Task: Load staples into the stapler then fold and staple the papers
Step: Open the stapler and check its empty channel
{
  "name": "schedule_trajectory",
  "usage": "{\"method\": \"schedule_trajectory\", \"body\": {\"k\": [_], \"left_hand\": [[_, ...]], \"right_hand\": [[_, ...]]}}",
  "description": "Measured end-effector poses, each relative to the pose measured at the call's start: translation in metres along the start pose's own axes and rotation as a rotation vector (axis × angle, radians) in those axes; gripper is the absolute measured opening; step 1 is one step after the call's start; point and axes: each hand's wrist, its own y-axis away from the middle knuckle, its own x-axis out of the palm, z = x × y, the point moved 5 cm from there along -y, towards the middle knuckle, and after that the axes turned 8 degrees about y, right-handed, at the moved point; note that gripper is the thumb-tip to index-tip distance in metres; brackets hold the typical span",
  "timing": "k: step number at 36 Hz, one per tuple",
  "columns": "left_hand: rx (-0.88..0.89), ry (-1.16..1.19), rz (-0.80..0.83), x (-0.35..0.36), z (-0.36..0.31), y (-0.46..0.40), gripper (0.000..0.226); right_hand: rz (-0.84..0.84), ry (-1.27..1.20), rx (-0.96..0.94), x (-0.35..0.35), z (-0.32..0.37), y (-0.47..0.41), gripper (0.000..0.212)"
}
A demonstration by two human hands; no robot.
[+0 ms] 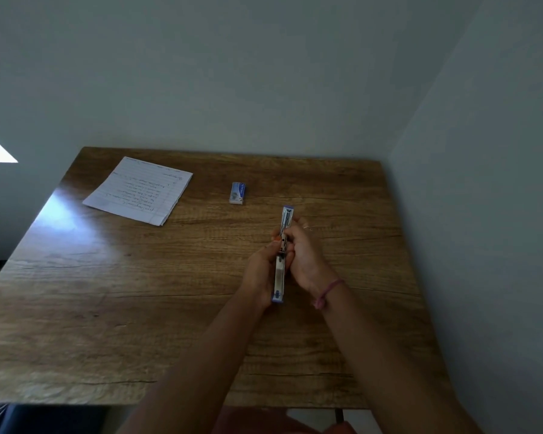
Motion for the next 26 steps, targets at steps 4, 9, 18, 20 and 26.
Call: {"method": "schedule_trajectory", "body": {"k": [4,9,18,20,26], "left_hand": [[-0.009,-0.008,-0.002,-0.001,0.001,-0.002,0.029],[-0.018,-0.015,-0.013,-0.003,0.001,-0.004,0.025],[0.002,0.005,-0.027,0.002,0.0,-0.002,0.027],[-0.008,0.006,-0.016,0.005,-0.001,-0.001,0.027],[-0.042,0.042,-0.011,0.009,-0.003,0.001,0.027]], "right_hand": [[-0.067,-0.006,-0.004,0.001,0.004,0.001,0.034],[-0.1,-0.002,0.009,0.002,0.006,0.003,0.032],[-0.065,0.051,-0.073,0.001,0.005,0.015,0.036],[-0.048,0.099,-0.12,-0.001,0.004,0.019,0.029],[-0.047,0.376,-0.17,-0.004,-0.009,0.024,0.007]]}}
